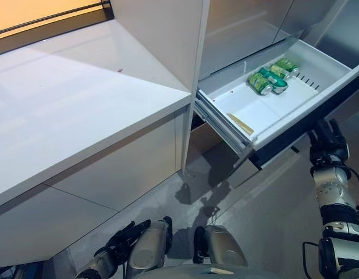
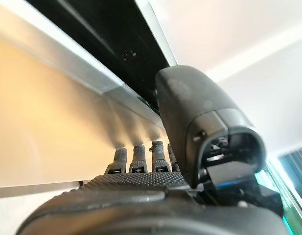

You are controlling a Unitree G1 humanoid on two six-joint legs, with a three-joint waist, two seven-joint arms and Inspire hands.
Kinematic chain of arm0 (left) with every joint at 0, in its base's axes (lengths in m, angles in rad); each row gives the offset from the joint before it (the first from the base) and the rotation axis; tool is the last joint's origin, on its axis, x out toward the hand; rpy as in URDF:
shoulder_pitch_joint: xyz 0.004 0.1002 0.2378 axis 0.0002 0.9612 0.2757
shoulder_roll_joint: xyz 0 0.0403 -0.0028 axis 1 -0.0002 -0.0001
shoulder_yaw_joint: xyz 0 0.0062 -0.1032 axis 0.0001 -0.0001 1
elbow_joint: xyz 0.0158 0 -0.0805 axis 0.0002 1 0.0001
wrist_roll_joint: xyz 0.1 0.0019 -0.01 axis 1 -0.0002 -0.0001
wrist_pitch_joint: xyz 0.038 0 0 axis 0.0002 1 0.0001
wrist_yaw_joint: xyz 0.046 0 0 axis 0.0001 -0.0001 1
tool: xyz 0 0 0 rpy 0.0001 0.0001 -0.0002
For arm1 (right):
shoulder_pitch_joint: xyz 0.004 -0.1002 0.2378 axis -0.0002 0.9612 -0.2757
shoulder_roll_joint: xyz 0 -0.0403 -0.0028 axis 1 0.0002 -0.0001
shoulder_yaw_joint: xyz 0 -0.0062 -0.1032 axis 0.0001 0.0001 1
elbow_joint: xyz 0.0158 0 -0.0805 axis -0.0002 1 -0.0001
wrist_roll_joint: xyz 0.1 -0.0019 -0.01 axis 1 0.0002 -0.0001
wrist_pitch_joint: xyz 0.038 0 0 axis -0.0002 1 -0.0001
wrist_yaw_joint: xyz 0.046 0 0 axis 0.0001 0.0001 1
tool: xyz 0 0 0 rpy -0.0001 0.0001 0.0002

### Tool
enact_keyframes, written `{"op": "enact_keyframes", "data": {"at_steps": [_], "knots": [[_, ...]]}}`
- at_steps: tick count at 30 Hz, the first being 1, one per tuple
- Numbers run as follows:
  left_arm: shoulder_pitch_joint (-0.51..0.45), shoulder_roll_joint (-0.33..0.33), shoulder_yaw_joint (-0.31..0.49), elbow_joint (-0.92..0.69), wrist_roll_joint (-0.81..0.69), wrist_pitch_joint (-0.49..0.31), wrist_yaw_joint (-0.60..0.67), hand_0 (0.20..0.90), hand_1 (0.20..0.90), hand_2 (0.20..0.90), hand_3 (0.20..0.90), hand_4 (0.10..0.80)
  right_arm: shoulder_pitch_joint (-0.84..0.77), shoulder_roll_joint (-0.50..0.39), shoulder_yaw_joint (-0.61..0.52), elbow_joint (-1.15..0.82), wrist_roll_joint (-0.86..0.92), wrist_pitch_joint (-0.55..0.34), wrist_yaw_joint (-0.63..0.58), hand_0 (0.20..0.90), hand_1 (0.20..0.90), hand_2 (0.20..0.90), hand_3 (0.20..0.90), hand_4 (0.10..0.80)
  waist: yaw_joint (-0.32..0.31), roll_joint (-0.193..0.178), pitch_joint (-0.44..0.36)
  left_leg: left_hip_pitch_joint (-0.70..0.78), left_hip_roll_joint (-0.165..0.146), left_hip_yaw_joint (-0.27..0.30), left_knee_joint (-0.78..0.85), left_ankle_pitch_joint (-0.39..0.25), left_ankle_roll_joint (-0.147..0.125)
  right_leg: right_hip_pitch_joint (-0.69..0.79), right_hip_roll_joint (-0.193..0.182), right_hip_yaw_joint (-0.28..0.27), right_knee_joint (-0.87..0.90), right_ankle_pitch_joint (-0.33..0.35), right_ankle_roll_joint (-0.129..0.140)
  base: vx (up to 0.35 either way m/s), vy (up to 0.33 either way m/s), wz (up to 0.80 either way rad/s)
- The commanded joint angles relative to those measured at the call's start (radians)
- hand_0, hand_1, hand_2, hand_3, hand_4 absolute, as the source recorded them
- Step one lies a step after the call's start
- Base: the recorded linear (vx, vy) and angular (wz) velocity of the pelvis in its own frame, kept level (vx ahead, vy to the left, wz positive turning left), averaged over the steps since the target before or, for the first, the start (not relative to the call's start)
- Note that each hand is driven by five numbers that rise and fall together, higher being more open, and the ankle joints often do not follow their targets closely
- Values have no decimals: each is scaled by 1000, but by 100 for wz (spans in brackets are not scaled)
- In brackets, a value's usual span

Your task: Put drinks into fridge and close the fridge

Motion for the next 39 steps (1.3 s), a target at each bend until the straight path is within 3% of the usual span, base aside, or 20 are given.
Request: {"op": "enact_keyframes", "data": {"at_steps": [1,12,19,31,38,39], "knots": [[100,-12,-29,-29,-3,-10,-7,900,900,900,900,800,-124,4,180,-230,-71,21,228,900,900,900,900,800,87,7,-31,46,-31,-47,-46,-57,61,27,14,-1,-18,52,-28,12,58,7],[137,14,20,1,35,-11,-19,900,900,900,900,800,-191,-17,234,-220,-162,38,161,900,900,900,900,800,143,27,-58,97,-29,-97,-145,1,45,83,-15,-72,-49,46,-19,37,65,25],[138,14,21,10,63,-10,-32,900,900,900,900,800,-200,-27,232,-182,-292,32,-19,900,900,900,900,800,151,24,-78,141,-27,-93,-195,8,47,121,-29,-90,-98,60,3,24,22,22],[111,19,8,9,86,-4,-27,900,900,900,900,800,-102,-30,213,-217,-364,63,-71,900,900,900,900,800,72,-5,-120,215,-2,-1,-287,10,50,168,-12,-17,-285,150,49,-42,-14,-10],[85,0,-16,4,64,-15,-5,900,900,900,900,800,60,15,214,-214,-354,114,46,900,900,900,900,800,14,-24,-167,233,19,62,-345,25,39,180,8,35,-406,215,67,-103,-47,-30],[78,-4,-20,4,69,-21,1,900,900,900,900,800,111,33,228,-186,-383,126,117,900,900,900,900,800,4,-28,-185,239,25,75,-370,34,33,185,14,42,-437,230,70,-88,-59,-23]]}}
